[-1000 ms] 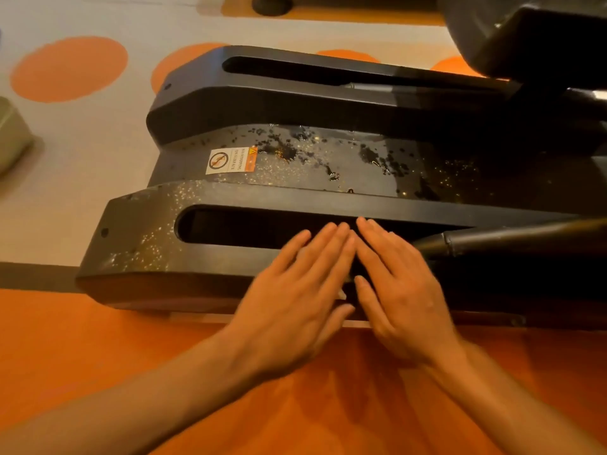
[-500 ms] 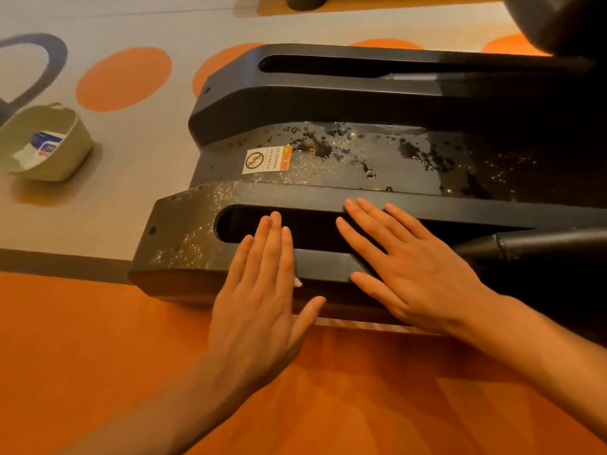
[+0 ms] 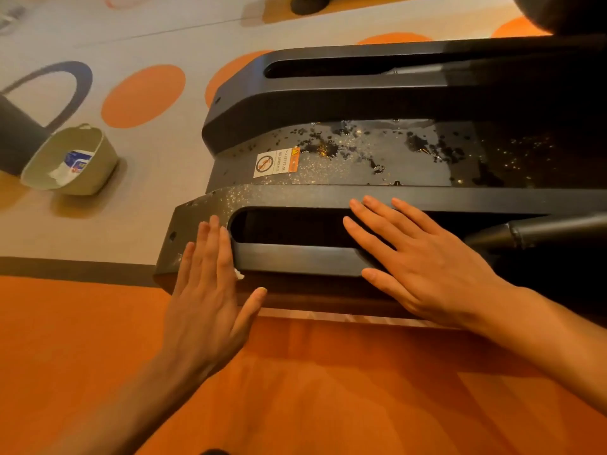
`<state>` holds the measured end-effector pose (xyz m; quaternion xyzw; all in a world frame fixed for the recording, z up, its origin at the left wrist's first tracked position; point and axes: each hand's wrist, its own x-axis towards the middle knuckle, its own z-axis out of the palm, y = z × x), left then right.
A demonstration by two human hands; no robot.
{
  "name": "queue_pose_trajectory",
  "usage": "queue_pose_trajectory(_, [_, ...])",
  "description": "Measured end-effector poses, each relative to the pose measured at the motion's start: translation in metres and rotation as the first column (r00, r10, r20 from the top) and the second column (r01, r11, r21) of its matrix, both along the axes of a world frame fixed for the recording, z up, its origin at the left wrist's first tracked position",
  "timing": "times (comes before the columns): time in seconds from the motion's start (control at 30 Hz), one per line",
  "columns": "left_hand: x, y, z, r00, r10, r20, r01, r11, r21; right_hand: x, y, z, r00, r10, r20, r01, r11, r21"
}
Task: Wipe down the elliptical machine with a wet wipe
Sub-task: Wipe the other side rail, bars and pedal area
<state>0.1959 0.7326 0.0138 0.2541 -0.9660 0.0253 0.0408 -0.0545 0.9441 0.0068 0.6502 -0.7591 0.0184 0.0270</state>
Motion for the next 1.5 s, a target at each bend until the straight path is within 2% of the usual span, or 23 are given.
queue_pose_trajectory(0.07, [-0.011, 0.017, 0.0, 1.0, -0.006, -0.025, 0.006, 1.0, 0.022, 0.001, -0.001, -0.001, 1.0, 0.005, -0.006, -0.005, 1.0, -0.001])
queue_pose_trajectory(0.2, [-0.045, 0.055, -0.002, 0.97, -0.241, -0.009, 0.241, 0.97, -0.014, 0.001, -0.001, 0.002, 1.0, -0.004, -0.005, 0.004, 1.0, 0.017])
queue_pose_trajectory(0.3, [-0.047, 0.052, -0.001, 0.959, -0.283, 0.003, 0.283, 0.958, -0.044, 0.009, -0.009, 0.006, 1.0, -0.022, 0.001, 0.022, 1.0, 0.005])
queue_pose_trajectory(0.43, [-0.024, 0.034, 0.002, 0.959, -0.28, -0.038, 0.279, 0.96, -0.024, 0.036, -0.046, 0.013, 0.998, -0.001, 0.058, 0.005, 0.998, -0.062])
queue_pose_trajectory(0.57, [-0.018, 0.024, 0.0, 0.963, -0.254, -0.087, 0.253, 0.967, -0.022, 0.053, -0.069, 0.01, 0.996, 0.014, 0.085, -0.011, 0.999, -0.04])
queue_pose_trajectory(0.7, [-0.007, 0.014, -0.022, 0.971, -0.101, -0.216, 0.096, 0.995, -0.031, 0.049, -0.068, 0.012, 0.985, -0.053, 0.163, 0.057, 0.998, -0.018])
queue_pose_trajectory(0.77, [-0.001, 0.019, -0.038, 0.949, 0.047, -0.312, -0.046, 0.999, 0.011, 0.049, -0.07, 0.013, 0.981, -0.058, 0.188, 0.058, 0.998, 0.006])
queue_pose_trajectory(0.83, [-0.014, 0.036, -0.051, 0.92, 0.118, -0.374, -0.101, 0.993, 0.063, 0.051, -0.071, 0.013, 0.979, -0.052, 0.197, 0.052, 0.999, 0.009])
queue_pose_trajectory(0.93, [-0.043, 0.071, -0.063, 0.893, 0.048, -0.447, -0.024, 0.998, 0.059, 0.051, -0.07, 0.016, 0.965, -0.053, 0.257, 0.06, 0.998, -0.019])
queue_pose_trajectory(1.03, [-0.044, 0.079, -0.082, 0.866, -0.072, -0.496, 0.074, 0.997, -0.015, 0.051, -0.067, 0.018, 0.941, -0.043, 0.337, 0.064, 0.997, -0.051])
queue_pose_trajectory(1.17, [-0.018, 0.05, -0.103, 0.856, -0.127, -0.502, 0.081, 0.99, -0.113, 0.052, -0.066, 0.018, 0.951, -0.032, 0.309, 0.045, 0.998, -0.037])
queue_pose_trajectory(1.3, [0.006, 0.02, -0.103, 0.826, 0.078, -0.558, -0.04, 0.996, 0.079, 0.053, -0.067, 0.017, 0.964, -0.034, 0.264, 0.038, 0.999, -0.007])
queue_pose_trajectory(1.43, [-0.007, 0.037, -0.088, 0.764, 0.204, -0.612, -0.02, 0.956, 0.293, 0.054, -0.067, 0.016, 0.978, -0.026, 0.209, 0.025, 1.0, 0.011])
queue_pose_trajectory(1.5, [-0.024, 0.049, -0.08, 0.736, 0.188, -0.651, 0.008, 0.958, 0.286, 0.054, -0.067, 0.015, 0.981, -0.023, 0.192, 0.021, 1.0, 0.012])
